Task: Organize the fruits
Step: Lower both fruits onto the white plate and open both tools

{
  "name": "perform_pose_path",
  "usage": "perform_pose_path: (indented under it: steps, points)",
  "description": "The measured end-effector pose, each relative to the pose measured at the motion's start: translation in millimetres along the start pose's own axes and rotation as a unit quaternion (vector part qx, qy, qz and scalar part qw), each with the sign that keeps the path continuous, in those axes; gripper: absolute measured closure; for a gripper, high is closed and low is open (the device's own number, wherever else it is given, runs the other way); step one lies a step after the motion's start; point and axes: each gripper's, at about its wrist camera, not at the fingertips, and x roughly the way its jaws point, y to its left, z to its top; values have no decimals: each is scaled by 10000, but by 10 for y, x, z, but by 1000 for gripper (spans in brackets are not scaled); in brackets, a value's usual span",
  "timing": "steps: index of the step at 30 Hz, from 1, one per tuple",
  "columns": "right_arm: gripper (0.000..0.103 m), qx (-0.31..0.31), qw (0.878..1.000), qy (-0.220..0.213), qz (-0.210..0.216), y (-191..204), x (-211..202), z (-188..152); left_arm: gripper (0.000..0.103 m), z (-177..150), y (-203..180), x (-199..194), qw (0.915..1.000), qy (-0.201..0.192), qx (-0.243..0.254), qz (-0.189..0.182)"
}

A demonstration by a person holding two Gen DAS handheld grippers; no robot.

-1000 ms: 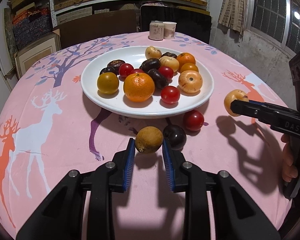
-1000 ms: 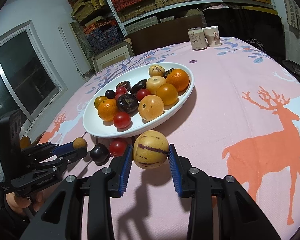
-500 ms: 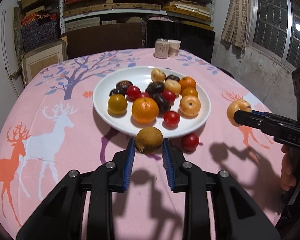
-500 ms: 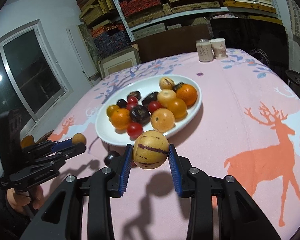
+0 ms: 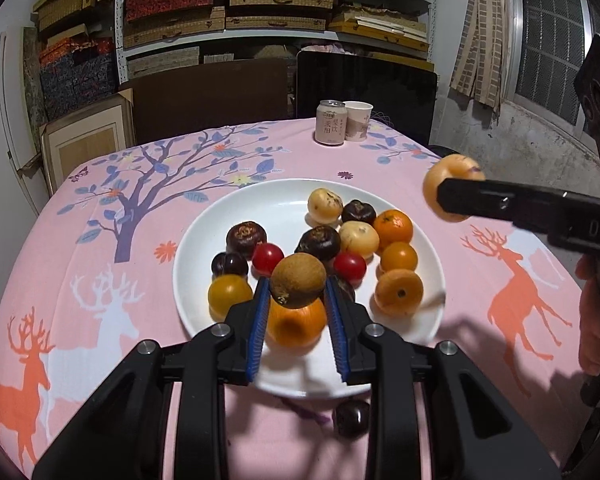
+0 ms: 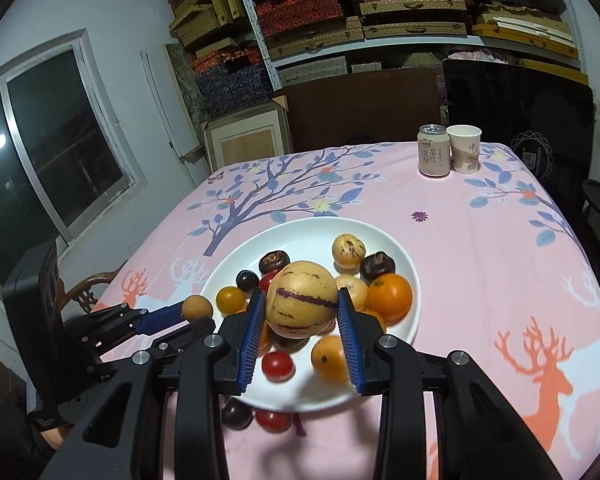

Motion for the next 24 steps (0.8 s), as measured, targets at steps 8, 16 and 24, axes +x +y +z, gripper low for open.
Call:
perform_pose_path:
  steps: [8, 16, 24]
  points:
    - [67, 20, 9995, 301, -73, -18, 517, 130, 76, 165, 87, 342, 9999, 116, -16, 53]
    - [58, -49, 9986, 490, -174, -48, 806, 126, 49, 136, 152, 575, 9989, 290, -53, 361]
    - [58, 30, 9995, 298, -83, -46, 506, 27, 45, 80, 188, 365, 9990, 210, -166, 365]
